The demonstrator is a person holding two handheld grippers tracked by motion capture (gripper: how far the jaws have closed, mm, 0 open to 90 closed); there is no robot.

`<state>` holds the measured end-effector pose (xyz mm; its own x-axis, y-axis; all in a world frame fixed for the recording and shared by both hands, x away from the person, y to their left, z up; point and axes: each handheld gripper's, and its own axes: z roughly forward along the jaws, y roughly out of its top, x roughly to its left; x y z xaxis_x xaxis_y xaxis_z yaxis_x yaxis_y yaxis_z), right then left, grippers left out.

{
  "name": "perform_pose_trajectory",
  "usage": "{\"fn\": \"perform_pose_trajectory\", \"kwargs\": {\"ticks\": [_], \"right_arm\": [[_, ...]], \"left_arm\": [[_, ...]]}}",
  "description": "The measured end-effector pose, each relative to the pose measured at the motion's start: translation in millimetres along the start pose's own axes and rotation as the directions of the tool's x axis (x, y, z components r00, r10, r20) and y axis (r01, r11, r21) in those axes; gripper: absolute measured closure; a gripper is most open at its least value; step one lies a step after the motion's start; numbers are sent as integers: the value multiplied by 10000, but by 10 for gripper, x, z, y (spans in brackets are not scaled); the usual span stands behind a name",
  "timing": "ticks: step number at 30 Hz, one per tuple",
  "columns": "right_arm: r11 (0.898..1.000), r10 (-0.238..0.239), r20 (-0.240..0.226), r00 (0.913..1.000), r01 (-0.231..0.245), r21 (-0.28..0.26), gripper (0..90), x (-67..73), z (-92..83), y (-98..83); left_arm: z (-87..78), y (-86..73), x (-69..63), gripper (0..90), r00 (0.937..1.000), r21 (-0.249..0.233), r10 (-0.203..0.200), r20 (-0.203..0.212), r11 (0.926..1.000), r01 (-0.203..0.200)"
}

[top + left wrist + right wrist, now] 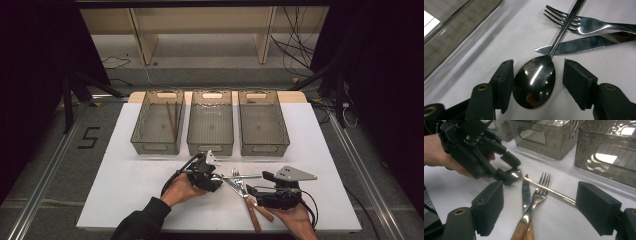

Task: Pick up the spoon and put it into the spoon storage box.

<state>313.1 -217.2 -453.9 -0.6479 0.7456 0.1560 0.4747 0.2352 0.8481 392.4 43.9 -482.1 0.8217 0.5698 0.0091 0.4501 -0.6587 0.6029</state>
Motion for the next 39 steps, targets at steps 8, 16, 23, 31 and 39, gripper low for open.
{"fn": "perform_pose_trajectory", "kwargs": {"ticks": [8,16,23,31,39], "right_arm": [[10000,26,-14,10000,-26,-38,234,-6,0,1],[10000,27,-16,10000,-27,-23,234,-8,-1,2],[10000,34,-22,10000,-35,-19,234,-8,0,0],[10000,34,-6,10000,-34,-30,235,-11,-8,4],[10000,41,0,10000,-41,-35,235,-12,-12,4]], "left_arm": [[-12,10,-13,533,9989,24,462,55,9989,-462],[-17,16,-16,550,9973,64,710,173,9974,-711],[-28,15,-6,562,9951,126,911,377,9957,-916],[-47,33,8,569,9924,394,1029,679,9936,-1057],[-56,41,0,575,9915,528,1041,783,9927,-1084]]}}
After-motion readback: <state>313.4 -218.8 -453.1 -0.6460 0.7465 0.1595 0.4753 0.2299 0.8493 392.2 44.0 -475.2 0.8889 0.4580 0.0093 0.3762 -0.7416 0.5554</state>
